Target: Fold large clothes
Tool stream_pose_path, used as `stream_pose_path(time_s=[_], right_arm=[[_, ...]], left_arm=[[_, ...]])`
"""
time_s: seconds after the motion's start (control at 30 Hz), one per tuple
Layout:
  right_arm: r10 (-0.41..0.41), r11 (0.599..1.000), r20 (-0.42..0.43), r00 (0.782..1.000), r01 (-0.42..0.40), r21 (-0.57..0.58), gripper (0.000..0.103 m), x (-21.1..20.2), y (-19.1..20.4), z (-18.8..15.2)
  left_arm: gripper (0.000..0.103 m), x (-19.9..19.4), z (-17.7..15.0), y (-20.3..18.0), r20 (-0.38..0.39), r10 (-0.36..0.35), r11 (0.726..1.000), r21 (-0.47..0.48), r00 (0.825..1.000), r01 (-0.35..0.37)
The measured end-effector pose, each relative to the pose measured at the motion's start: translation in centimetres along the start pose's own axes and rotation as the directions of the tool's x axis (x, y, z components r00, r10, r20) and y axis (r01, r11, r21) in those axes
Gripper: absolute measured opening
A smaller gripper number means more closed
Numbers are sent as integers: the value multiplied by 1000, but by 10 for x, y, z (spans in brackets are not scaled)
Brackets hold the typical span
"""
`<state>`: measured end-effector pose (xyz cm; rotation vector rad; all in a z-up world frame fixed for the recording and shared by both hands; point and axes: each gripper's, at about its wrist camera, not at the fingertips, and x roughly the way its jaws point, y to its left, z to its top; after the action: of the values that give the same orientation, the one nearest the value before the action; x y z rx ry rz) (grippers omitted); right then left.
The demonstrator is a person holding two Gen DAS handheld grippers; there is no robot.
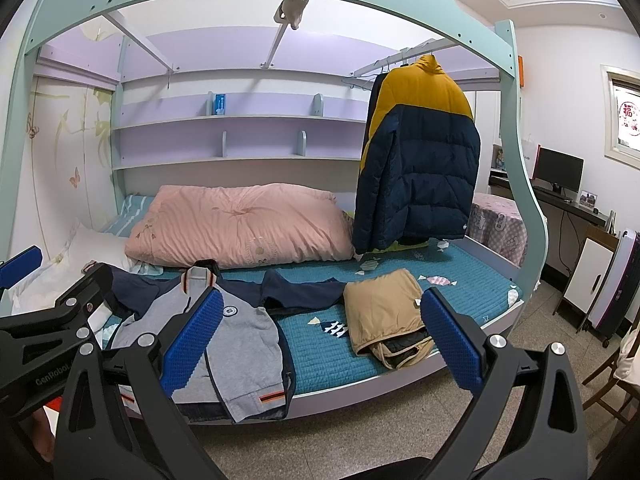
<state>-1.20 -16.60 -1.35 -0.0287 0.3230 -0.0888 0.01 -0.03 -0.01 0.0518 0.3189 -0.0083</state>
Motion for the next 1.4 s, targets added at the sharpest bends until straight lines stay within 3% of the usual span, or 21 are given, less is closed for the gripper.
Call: stream_pose_path(time_s=[1.4], right_arm=[[2, 1000, -32, 1000, -2, 0, 95, 35, 0, -4]], left_arm=[[98, 24, -14, -17, -14, -4, 1000, 0, 1000, 4]])
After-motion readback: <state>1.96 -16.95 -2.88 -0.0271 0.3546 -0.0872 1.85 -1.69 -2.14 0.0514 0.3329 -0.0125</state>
